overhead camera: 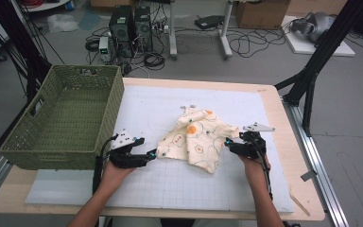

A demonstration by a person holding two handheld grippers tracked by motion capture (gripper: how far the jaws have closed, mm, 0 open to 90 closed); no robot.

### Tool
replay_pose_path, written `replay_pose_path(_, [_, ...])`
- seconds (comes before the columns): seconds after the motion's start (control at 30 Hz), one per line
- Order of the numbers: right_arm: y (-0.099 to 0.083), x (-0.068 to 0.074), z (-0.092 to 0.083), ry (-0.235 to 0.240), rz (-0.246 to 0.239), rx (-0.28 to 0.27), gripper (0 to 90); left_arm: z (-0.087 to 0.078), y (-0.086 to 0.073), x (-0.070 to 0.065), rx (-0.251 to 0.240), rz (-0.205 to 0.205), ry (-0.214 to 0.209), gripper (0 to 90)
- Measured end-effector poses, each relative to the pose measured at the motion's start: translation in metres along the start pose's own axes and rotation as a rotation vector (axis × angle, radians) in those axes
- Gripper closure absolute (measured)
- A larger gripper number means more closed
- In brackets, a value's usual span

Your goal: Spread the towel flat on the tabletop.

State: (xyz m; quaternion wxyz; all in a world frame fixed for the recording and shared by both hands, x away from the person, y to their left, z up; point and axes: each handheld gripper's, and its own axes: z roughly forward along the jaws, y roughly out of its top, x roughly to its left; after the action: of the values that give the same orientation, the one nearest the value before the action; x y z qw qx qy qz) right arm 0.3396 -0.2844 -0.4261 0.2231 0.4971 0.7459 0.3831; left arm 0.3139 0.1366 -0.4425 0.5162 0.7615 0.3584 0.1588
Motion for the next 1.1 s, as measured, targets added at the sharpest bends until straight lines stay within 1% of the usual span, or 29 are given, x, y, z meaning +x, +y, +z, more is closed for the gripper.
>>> replay_pose_path(0.03, [-0.003,0.001,-0.003,0.014,0.001,-0.005,32.9,0.0,0.0,0.0,0.0,-0.003,-0.006,31.2])
replay_pose_path(0.07, [-0.006,0.002,-0.007,0.027,-0.002,-0.006,32.3,0.001,0.0,0.001,0.005,-0.014,-0.024,31.2])
replay_pose_path(0.1, [-0.009,0.003,-0.01,0.043,-0.015,-0.004,31.4,0.001,0.0,0.001,0.01,-0.026,-0.048,31.4])
replay_pose_path(0.17, [-0.013,0.007,-0.016,0.067,-0.047,0.003,30.9,0.002,0.0,0.0,0.019,-0.014,-0.042,31.7])
replay_pose_path(0.23, [-0.014,0.011,-0.023,0.086,-0.074,-0.008,30.9,0.004,0.001,0.0,0.016,-0.02,-0.036,31.6])
replay_pose_path(0.3, [-0.014,0.013,-0.031,0.108,-0.086,-0.034,30.2,0.005,0.002,0.0,-0.009,-0.024,-0.046,30.8])
replay_pose_path(0.33, [-0.015,0.014,-0.034,0.12,-0.081,-0.048,29.3,0.006,0.003,0.0,-0.015,-0.021,-0.046,30.7])
replay_pose_path(0.37, [-0.016,0.015,-0.037,0.133,-0.075,-0.059,29.1,0.008,0.004,0.0,-0.008,-0.016,-0.044,30.7])
replay_pose_path(0.4, [-0.017,0.016,-0.04,0.145,-0.072,-0.067,29.1,0.011,0.007,0.0,0.012,-0.014,-0.041,30.5])
replay_pose_path(0.43, [-0.017,0.017,-0.04,0.144,-0.087,-0.072,29.0,0.013,0.009,0.0,0.025,-0.015,-0.031,30.4])
replay_pose_path(0.47, [-0.017,0.018,-0.041,0.145,-0.095,-0.07,29.0,0.015,0.013,0.0,0.027,-0.016,-0.029,30.5])
replay_pose_path(0.53, [-0.016,0.019,-0.04,0.158,-0.094,-0.074,28.5,0.02,0.02,0.0,0.038,-0.003,-0.023,30.5])
replay_pose_path(0.57, [-0.015,0.019,-0.039,0.158,-0.102,-0.076,28.5,0.023,0.024,0.0,0.045,0.0,-0.019,30.6])
replay_pose_path(0.63, [-0.015,0.021,-0.038,0.164,-0.107,-0.074,28.5,0.028,0.03,-0.001,0.054,0.006,0.002,31.0])
replay_pose_path(0.7, [-0.015,0.022,-0.037,0.168,-0.115,-0.074,28.5,0.033,0.035,-0.001,0.063,0.028,0.021,32.1])
replay_pose_path(0.73, [-0.015,0.023,-0.036,0.168,-0.12,-0.072,28.5,0.036,0.036,-0.002,0.068,0.034,0.038,32.9])
replay_pose_path(0.77, [-0.015,0.024,-0.035,0.168,-0.123,-0.069,28.5,0.039,0.036,-0.003,0.076,0.04,0.05,33.9])
replay_pose_path(0.87, [-0.015,0.026,-0.032,0.167,-0.139,-0.049,28.5,0.049,0.035,-0.004,0.123,0.065,0.079,35.9])
replay_pose_path(0.9, [-0.015,0.027,-0.031,0.168,-0.139,-0.046,28.5,0.051,0.034,-0.004,0.136,0.069,0.083,36.4])
replay_pose_path(0.97, [-0.016,0.029,-0.03,0.175,-0.145,-0.041,28.5,0.058,0.03,-0.005,0.179,0.076,0.087,37.8])
replay_pose_path(1.03, [-0.016,0.029,-0.028,0.181,-0.147,-0.032,28.5,0.062,0.027,-0.005,0.217,0.085,0.081,38.4])
replay_pose_path(1.1, [-0.016,0.03,-0.027,0.184,-0.15,-0.02,28.5,0.066,0.024,-0.007,0.262,0.112,0.08,41.3])
